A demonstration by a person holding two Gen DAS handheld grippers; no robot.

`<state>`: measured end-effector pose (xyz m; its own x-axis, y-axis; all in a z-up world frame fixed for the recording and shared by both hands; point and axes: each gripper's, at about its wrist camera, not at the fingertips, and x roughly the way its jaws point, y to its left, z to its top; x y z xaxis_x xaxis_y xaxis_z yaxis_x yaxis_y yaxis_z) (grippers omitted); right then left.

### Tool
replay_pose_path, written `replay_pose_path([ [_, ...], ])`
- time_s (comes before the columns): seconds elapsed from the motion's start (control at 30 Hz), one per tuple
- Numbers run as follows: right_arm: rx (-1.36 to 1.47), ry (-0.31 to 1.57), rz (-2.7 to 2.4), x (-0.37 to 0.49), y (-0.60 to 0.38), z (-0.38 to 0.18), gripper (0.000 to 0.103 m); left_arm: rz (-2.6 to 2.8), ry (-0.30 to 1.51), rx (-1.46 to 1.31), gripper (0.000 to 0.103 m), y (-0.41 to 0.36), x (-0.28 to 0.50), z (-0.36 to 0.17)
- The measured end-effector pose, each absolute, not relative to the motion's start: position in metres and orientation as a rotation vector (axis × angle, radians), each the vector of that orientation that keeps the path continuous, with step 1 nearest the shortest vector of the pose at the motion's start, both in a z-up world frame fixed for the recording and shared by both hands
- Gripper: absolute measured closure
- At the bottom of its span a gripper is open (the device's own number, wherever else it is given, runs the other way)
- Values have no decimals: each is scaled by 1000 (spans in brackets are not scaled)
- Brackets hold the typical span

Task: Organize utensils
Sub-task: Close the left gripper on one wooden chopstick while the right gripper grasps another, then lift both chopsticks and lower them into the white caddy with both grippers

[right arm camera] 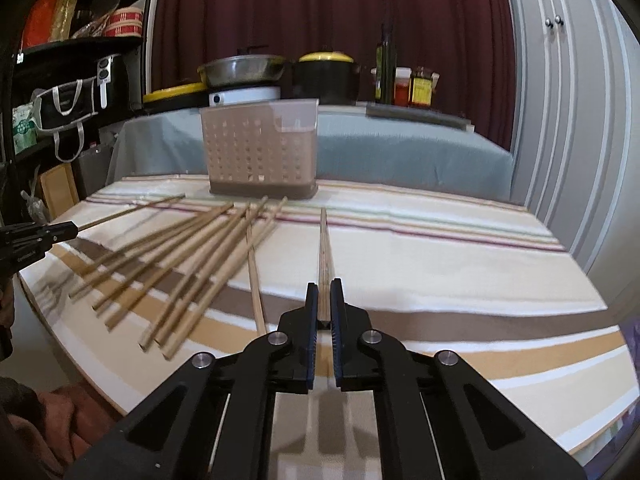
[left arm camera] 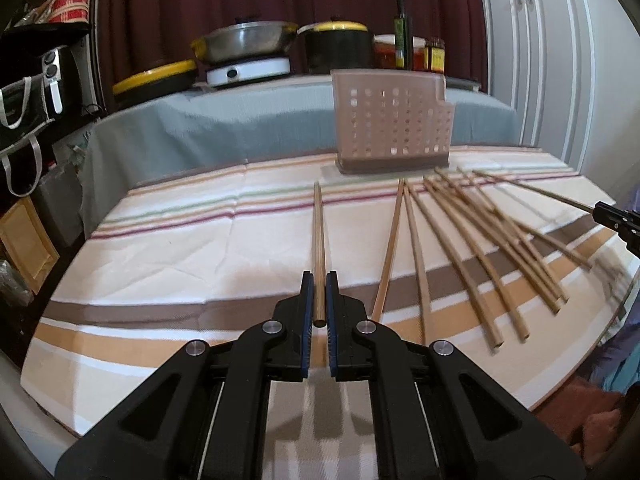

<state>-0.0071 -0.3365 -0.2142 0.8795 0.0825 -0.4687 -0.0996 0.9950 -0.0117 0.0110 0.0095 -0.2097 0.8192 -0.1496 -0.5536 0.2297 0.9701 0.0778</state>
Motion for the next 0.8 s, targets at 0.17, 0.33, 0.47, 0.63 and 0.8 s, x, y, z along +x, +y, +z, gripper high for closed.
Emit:
replay_pose_path([
  [0.17,-34,437,82,-13,-335,-191,96,-192,512,130,96,11,-1,-185],
  [0.33,-36,386,74,-18,-330,-168,96,-185,450,114,96,12,-11,-159],
  [0.47,-42,340,68,-21,-324,-146,96,-188,414,96,96,11,-16,-137],
  [0.63,-42,300,66,-24,-321,-124,96,-194,382,60,96,12,-19,-112],
  [0.8,-36,305,71,-14,-321,-113,96,-190,363,50,96,13,-18,-91],
])
